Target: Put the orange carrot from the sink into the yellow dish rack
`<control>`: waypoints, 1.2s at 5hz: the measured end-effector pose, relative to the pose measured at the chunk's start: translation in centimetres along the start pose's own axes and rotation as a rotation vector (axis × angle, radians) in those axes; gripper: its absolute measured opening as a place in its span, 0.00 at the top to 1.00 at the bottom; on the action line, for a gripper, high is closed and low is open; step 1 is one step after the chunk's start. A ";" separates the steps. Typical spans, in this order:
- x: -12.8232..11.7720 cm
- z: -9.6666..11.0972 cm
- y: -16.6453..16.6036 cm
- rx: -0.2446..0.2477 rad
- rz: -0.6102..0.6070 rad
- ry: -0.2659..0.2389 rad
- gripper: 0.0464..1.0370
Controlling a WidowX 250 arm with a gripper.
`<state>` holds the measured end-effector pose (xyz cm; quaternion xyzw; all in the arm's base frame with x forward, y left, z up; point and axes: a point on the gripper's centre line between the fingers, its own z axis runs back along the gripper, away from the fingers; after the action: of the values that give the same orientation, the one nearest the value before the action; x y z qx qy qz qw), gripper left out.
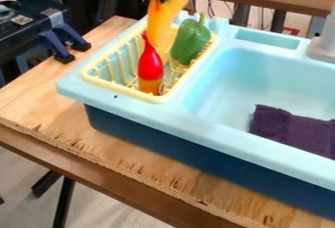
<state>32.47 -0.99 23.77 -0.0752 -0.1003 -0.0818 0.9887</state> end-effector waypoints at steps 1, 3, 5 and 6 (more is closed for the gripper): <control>0.3 0.2 2.1 -0.001 0.051 0.011 0.81; 1.1 -1.0 5.3 -0.018 0.133 0.074 0.81; 0.8 -3.4 6.8 -0.040 0.162 0.150 0.81; 0.6 -4.9 7.1 -0.018 0.139 0.210 0.81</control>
<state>35.19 5.01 18.20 -0.0818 0.0100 -0.0212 0.9964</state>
